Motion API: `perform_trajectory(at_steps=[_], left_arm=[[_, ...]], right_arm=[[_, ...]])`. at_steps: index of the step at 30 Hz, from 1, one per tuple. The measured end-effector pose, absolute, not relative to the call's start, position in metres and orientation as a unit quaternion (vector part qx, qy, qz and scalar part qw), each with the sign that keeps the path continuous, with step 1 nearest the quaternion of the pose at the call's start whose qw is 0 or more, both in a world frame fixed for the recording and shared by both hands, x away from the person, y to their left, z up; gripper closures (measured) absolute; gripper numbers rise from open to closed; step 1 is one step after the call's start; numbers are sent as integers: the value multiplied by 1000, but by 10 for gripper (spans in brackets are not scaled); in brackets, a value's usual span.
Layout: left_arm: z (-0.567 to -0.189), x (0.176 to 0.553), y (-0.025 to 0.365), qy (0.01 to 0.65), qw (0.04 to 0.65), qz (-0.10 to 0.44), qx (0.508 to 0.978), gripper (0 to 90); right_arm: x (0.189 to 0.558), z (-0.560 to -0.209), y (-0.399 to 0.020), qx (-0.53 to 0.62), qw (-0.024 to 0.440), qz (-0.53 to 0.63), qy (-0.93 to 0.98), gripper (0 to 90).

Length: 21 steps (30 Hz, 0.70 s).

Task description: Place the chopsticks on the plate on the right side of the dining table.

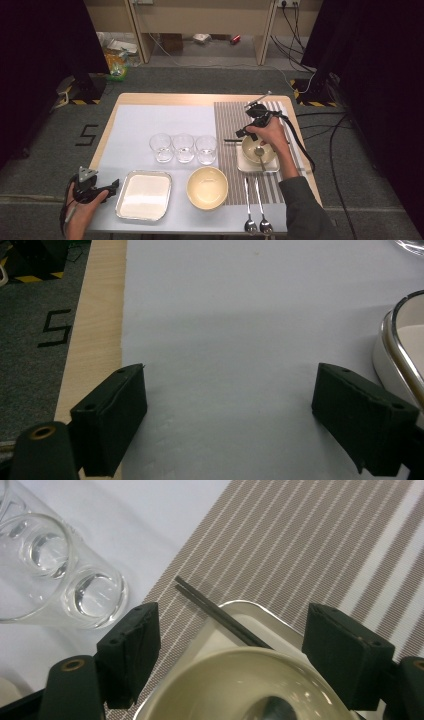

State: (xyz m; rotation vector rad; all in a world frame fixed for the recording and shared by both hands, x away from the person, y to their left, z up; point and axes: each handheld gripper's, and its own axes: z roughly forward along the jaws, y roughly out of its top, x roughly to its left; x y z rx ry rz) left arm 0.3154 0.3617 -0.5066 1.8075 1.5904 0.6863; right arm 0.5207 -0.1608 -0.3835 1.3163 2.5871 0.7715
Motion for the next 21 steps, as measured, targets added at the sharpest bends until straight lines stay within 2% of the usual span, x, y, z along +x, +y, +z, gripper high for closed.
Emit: perform_trajectory(at_steps=[21], left_arm=[[-507,315,362,603,313,260,686,135]], right_arm=[[522,-385,-225,504,75,269,817,239]])
